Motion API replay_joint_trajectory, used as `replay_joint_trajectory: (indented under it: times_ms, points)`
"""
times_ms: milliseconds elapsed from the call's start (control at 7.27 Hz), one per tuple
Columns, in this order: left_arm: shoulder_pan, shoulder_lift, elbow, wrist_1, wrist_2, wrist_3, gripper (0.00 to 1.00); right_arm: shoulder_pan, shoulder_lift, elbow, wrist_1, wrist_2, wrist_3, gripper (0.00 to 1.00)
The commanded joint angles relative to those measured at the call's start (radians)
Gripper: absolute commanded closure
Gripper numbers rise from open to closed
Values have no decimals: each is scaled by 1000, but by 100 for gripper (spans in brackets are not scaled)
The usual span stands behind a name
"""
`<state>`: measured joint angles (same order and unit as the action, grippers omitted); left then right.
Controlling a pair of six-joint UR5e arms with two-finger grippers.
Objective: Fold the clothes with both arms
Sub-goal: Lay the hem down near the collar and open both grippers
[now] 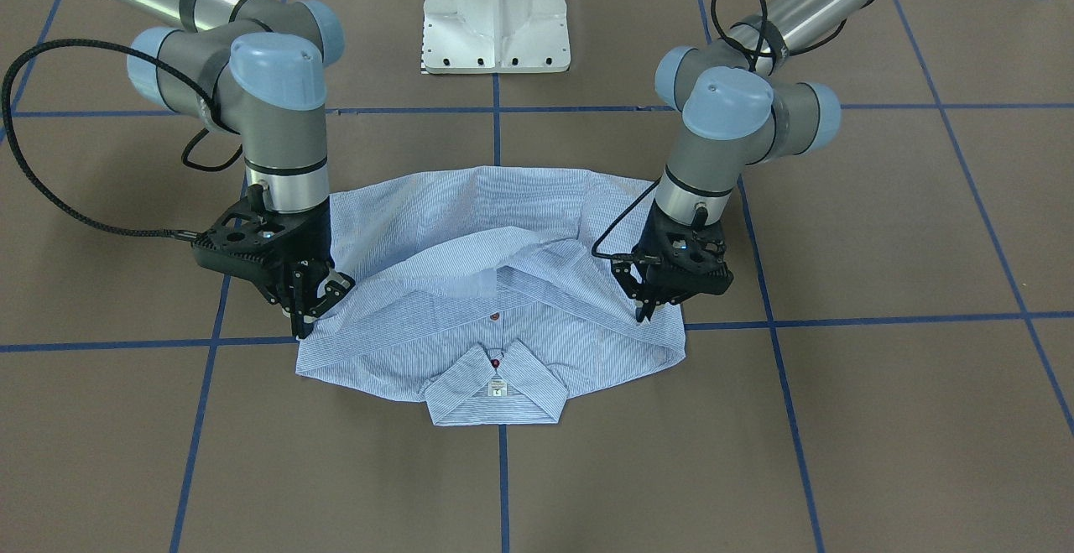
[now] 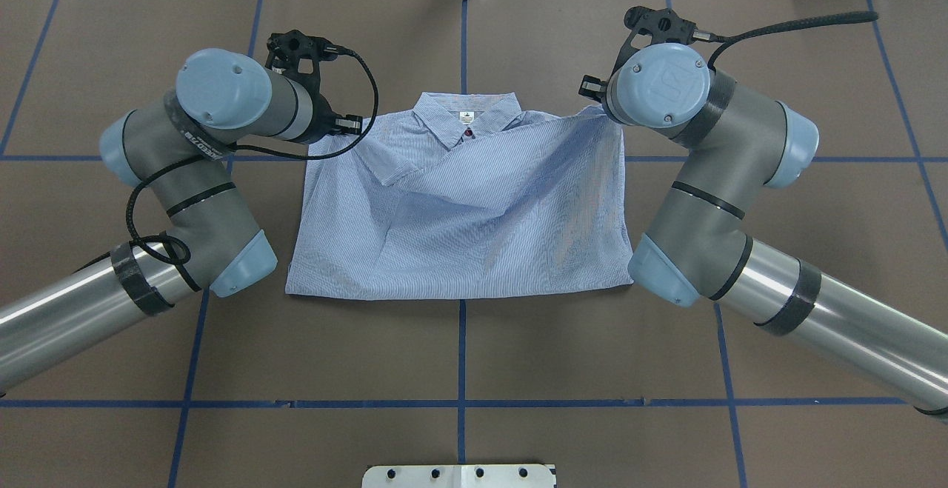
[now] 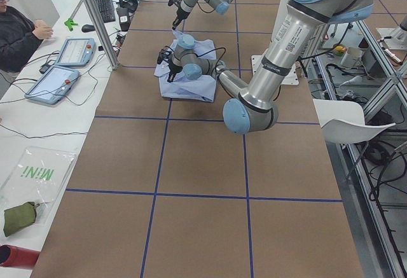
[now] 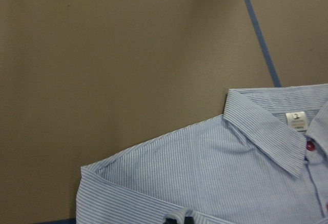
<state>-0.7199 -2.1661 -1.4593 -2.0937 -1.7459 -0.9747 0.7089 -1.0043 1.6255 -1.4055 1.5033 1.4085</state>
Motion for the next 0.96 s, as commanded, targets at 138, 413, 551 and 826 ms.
replay_joint_trajectory:
  times_ms: [138, 413, 551, 826]
  points:
    - [-61, -21, 19, -9, -10, 82, 100, 32, 6, -18, 31, 38, -25, 100]
    - [-90, -24, 43, -9, -56, 139, 100, 32, 7, -29, 30, 38, -29, 100]
    - [-90, -24, 59, -12, -56, 158, 100, 30, 6, -65, 45, 40, -36, 100]
    - [-92, -24, 63, -16, -56, 174, 96, 30, 6, -119, 111, 41, -48, 80]
